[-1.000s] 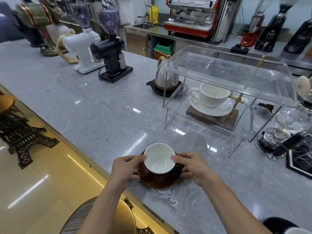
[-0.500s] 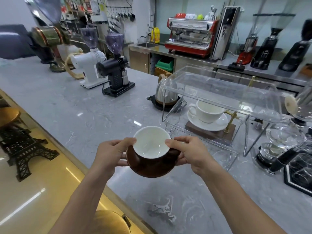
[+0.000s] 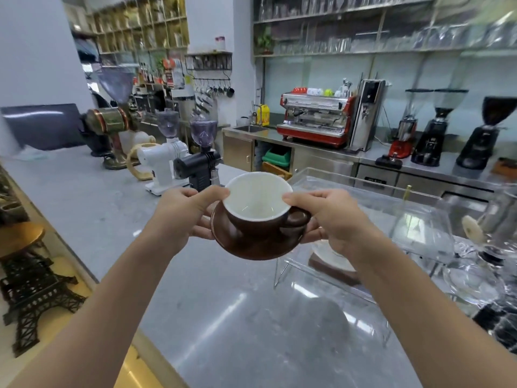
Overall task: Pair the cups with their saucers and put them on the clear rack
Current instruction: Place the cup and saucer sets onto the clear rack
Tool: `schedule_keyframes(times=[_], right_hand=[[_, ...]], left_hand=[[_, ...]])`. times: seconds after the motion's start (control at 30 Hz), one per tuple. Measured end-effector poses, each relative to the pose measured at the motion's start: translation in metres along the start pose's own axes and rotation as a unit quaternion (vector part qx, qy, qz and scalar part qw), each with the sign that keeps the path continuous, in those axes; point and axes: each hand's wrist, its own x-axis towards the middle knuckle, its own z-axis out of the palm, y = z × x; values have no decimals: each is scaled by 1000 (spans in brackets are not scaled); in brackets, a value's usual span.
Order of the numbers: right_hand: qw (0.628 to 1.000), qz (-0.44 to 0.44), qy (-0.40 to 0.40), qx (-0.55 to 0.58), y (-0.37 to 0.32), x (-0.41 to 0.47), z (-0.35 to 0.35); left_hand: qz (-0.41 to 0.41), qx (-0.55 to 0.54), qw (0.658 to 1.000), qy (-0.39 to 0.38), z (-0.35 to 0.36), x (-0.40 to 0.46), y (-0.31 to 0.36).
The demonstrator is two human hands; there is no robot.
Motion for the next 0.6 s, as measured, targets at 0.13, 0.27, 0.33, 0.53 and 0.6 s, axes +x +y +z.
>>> schedule_keyframes(times=[0.13,0.27,0.33,0.53,0.6], right_hand=[[999,-7,33,-5,-26,13,-25],[998,11,57,-13,-43,30,-56],[997,21,66,-14,-47,39,-72],[996,34,86,-22,-52,67,-111],[994,33,95,-30,-53,76,-119]], left_hand=[[5,-1,999,-38,26,19,28],[-9,2,997,-76,59,45,52],[-11,21,996,-87,75,58,61],[-13,70,990,-124,114,90,81],[-9,87,987,-133,123,101,86]])
